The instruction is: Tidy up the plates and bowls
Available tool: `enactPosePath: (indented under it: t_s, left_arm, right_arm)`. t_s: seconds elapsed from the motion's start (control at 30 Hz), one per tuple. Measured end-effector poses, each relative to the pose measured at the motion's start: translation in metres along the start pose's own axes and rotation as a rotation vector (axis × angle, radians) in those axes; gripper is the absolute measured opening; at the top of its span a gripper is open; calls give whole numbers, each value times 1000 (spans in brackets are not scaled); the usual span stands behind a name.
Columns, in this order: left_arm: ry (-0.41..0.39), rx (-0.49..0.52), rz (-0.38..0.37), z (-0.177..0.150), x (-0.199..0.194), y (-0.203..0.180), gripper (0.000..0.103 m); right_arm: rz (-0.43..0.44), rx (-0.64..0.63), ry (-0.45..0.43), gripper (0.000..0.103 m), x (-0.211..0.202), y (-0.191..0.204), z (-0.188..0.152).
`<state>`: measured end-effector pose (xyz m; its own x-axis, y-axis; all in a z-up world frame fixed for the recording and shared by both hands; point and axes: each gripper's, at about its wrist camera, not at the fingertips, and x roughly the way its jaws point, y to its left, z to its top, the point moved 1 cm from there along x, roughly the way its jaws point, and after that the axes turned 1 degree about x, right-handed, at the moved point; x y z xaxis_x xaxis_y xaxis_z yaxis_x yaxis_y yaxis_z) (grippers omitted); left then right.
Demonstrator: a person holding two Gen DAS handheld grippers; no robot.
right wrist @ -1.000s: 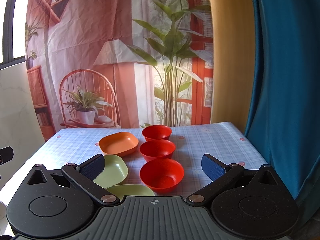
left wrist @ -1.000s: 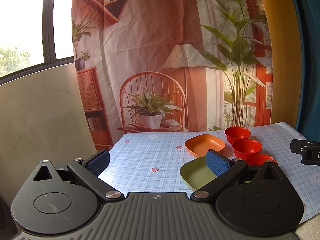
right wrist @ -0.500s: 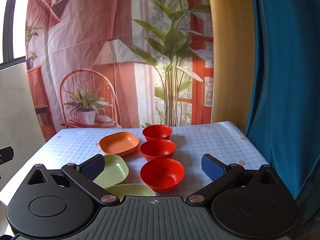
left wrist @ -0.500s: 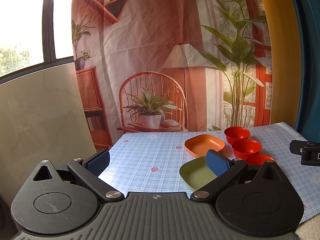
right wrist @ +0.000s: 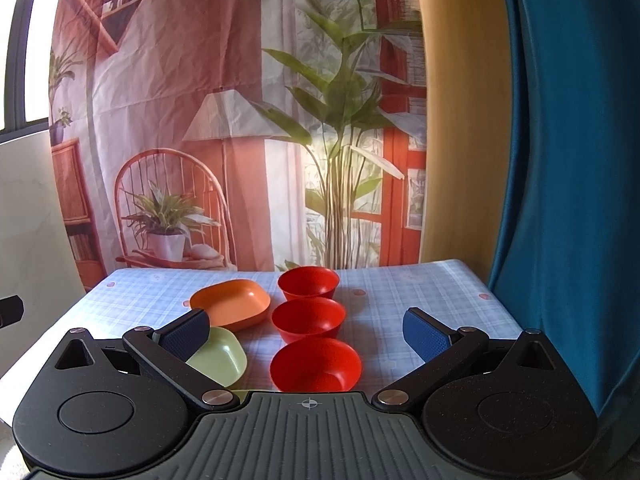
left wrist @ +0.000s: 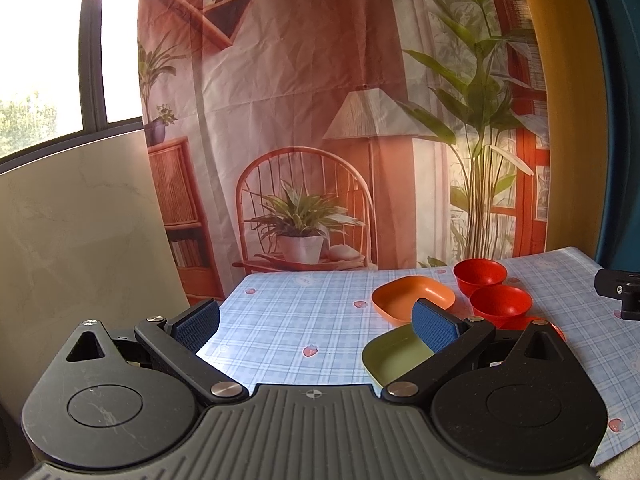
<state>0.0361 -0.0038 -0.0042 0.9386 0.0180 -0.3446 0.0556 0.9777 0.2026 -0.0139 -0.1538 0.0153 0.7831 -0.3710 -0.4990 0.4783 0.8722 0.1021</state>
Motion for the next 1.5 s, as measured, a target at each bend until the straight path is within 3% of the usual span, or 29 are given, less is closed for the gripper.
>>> enactPosePath:
  t_s: [0.27, 0.47, 0.73, 0.8, 1.0, 1.23, 1.5]
  left_arm:
    - [38, 31, 29, -1, 32, -5, 103]
    - [44, 9, 16, -4, 49, -4, 103]
    - [72, -20, 3, -11, 72, -5, 102]
    - [89, -26, -9, -13, 79, -5, 96]
    - [107, -108, -54, -17, 96, 3, 94]
    - [96, -87, -46, -12, 115, 2, 94]
    - [113, -72, -66, -8, 133, 2, 94]
  right_arm:
    - [21, 47, -32, 103, 28, -13, 4]
    - [-15, 32, -12, 103, 53, -18, 0]
    - [17, 18, 3, 103, 78, -14, -10]
    - [26, 11, 9, 103, 84, -11, -13]
    - [92, 14, 54, 103, 103, -3, -15]
    - [139, 31, 85, 103, 122, 1, -10]
    - [163, -2, 58, 103, 135, 8, -4]
